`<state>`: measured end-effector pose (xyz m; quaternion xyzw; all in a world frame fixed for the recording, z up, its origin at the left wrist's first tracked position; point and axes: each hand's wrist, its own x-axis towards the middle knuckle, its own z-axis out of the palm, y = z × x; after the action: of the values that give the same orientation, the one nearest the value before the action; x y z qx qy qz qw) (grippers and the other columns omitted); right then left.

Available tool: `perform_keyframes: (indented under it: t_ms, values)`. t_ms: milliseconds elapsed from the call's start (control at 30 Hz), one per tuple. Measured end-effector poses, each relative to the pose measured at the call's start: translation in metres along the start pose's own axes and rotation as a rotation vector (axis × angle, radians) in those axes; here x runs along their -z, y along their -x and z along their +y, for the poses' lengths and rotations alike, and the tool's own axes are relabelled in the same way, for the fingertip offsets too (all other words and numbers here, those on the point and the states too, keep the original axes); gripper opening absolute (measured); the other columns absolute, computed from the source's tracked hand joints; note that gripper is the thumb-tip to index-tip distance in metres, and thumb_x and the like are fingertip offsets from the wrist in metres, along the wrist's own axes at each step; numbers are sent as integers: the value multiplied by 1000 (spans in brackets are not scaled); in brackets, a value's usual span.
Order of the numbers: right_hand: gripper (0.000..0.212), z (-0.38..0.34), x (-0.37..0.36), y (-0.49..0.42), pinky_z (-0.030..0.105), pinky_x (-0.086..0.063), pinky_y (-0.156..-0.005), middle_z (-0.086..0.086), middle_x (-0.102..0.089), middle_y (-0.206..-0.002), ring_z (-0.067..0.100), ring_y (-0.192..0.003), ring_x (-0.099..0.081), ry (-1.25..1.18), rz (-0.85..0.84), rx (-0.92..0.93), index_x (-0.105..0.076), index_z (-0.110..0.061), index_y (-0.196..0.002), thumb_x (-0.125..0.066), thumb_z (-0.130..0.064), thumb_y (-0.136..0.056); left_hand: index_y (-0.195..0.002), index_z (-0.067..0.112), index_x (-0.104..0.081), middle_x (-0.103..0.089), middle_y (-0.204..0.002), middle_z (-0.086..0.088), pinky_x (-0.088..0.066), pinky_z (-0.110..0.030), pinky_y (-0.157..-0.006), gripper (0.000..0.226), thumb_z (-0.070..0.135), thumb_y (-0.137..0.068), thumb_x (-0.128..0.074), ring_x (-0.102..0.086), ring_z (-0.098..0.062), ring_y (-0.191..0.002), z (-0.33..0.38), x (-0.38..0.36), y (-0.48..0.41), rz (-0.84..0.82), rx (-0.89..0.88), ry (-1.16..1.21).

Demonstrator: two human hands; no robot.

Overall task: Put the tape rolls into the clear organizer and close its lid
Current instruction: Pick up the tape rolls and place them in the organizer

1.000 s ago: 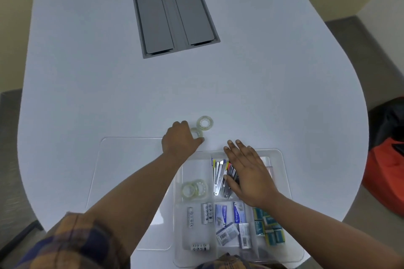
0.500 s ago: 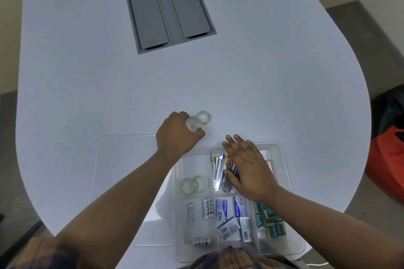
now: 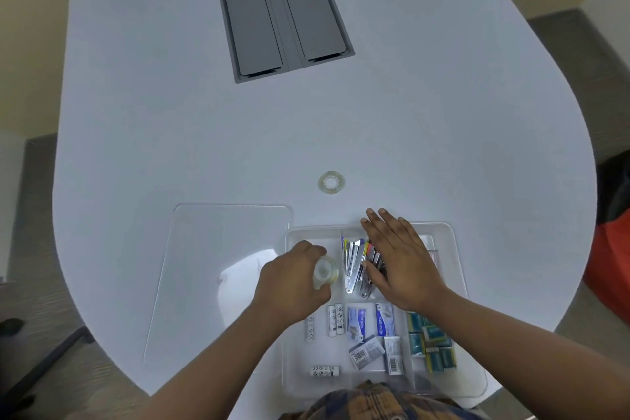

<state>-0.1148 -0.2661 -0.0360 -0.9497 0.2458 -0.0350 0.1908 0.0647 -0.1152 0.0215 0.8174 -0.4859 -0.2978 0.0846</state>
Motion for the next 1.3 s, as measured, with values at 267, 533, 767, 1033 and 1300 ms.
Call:
perform_keyframes:
  t_ms: [267, 533, 767, 1033, 1300]
  values:
    - [69, -1, 1, -1, 34, -4, -122, -3, -18, -161, 12, -149, -8, -7, 2, -8, -20, -22, -153, -49, -41, -93, -123, 24, -52, -53, -119, 4, -50, -34, -72, 50, 44, -78, -59, -62, -22, -98, 6, -16, -5, -84, -2, -187]
    - [67, -1, 1, -1, 35, -6, -122, -3, -20, -160, 13, -149, -10, -23, 21, 3, -23, -22, -152, -49, -40, -93, -128, 30, -51, -54, -128, 13, -51, -33, -82, 51, 52, -83, -57, -59, -14, -109, 0, -15, -7, 34, -13, -20]
    - [67, -1, 0, -1, 34, -4, -122, -4, -19, -161, 13, -149, -9, -28, 9, -4, -20, -23, -153, -46, -41, -93, -115, 29, -61, -65, -103, 12, -49, -29, -74, 36, 48, -84, -60, -62, -12, -93, 8, 19, -40, 277, -38, 97]
    - [68, 1, -1, 0, 34, -3, -122, -5, -17, -161, 13, -149, -8, -36, -1, -7, -18, -24, -153, -47, -41, -94, -118, 25, -59, -65, -108, 5, -46, -31, -78, 38, 41, -84, -63, -62, -20, -101, 4, 40, -109, 174, 65, -3]
    - [68, 3, -2, -1, 36, -6, -121, -5, -17, -162, 13, -149, -8, -52, -12, -12, -17, -25, -153, -45, -42, -94, -135, 23, -42, -48, -135, -2, -48, -42, -90, 67, 46, -79, -70, -50, -26, -121, -1, 33, -149, 76, 76, -133]
